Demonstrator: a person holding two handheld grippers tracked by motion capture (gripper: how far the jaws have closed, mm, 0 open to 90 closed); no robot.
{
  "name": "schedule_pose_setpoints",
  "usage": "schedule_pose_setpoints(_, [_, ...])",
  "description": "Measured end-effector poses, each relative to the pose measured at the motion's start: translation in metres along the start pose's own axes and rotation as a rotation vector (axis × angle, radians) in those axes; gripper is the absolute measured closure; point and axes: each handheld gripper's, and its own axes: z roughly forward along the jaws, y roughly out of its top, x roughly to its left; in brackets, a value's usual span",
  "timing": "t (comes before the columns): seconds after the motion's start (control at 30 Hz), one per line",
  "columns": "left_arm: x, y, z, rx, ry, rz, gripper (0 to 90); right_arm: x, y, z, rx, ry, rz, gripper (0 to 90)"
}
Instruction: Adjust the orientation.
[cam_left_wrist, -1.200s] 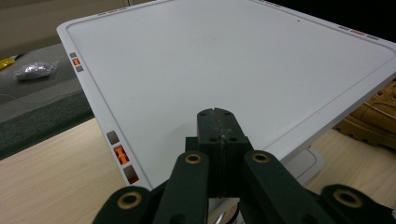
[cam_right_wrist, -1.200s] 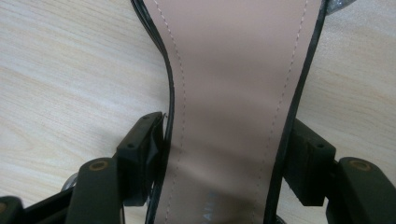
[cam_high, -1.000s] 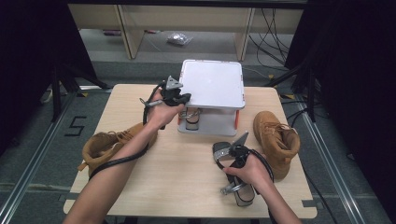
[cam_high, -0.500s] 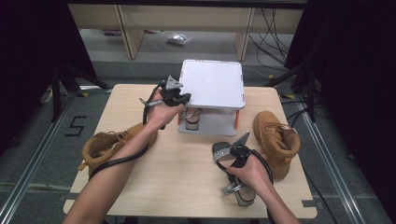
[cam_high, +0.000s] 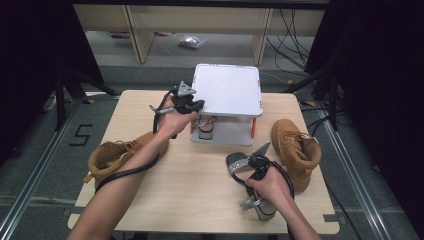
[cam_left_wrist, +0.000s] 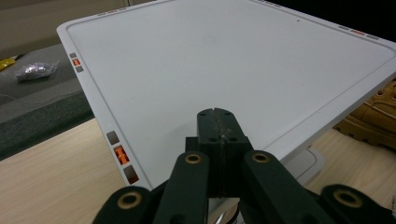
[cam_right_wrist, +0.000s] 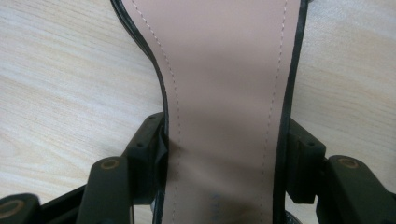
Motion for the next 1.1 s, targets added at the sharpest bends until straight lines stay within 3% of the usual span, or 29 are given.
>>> schedule_pose_setpoints(0.13, [0.0000,-0.0002,0.0004,-0.005,-0.002,0.000,89.9,-0.0008,-0.0009,0.0000,-0.014,-0.006,-0.002,43.1])
schedule_pose_setpoints(0.2, [0.0000,0.0000,0.0000,0.000,0.000,0.000,89.8,-0.0018,-0.0006,-0.0011,0.005,0.009,0.000,43.1])
schedule_pose_setpoints(0.23, [0.0000,0.0000,0.0000,0.000,0.000,0.000,89.9,-0.0017,-0.0014,0.0003,-0.019,0.005,0.007,43.1])
schedule_pose_setpoints(0.3, [-0.0001,-0.0001,0.0004,-0.004,0.000,0.002,89.8,-0.0019,-0.0017,0.0000,-0.018,0.015,0.020,43.1])
schedule_pose_setpoints(0.33, [0.0006,0.0004,-0.0007,0.012,0.002,0.014,89.8,-0.0037,-0.0011,-0.0014,-0.002,0.012,0.000,43.2])
schedule_pose_setpoints(0.53, [0.0007,0.0002,-0.0003,0.006,-0.001,0.013,89.8,-0.0050,-0.0012,-0.0016,-0.008,0.009,-0.017,43.3])
schedule_pose_setpoints(0.57, [0.0007,0.0005,-0.0007,0.013,0.002,0.015,89.9,-0.0040,-0.0020,-0.0006,-0.031,-0.001,-0.006,43.3])
schedule_pose_setpoints(0.63, [0.0008,0.0006,-0.0006,0.013,0.000,0.015,89.9,-0.0051,-0.0015,-0.0025,-0.017,0.003,-0.013,43.5])
schedule_pose_setpoints(0.7, [0.0009,0.0006,-0.0007,0.013,0.000,0.015,89.8,-0.0074,-0.0014,-0.0022,-0.036,0.000,-0.050,43.5])
schedule_pose_setpoints(0.73, [0.0008,0.0006,-0.0006,0.012,0.000,0.015,89.9,-0.0032,-0.0027,-0.0019,-0.043,-0.008,0.015,43.5])
schedule_pose_setpoints(0.77, [0.0008,0.0007,-0.0006,0.014,0.001,0.015,89.8,-0.0058,-0.0022,-0.0037,-0.030,-0.003,-0.010,43.6])
schedule_pose_setpoints(0.93, [0.0007,0.0007,-0.0006,0.014,0.001,0.016,89.8,-0.0076,-0.0037,-0.0035,-0.071,-0.007,-0.005,43.7])
schedule_pose_setpoints(1.1, [0.0005,0.0008,-0.0006,0.014,0.002,0.017,89.9,-0.0089,-0.0037,-0.0076,-0.070,-0.002,-0.006,43.7])
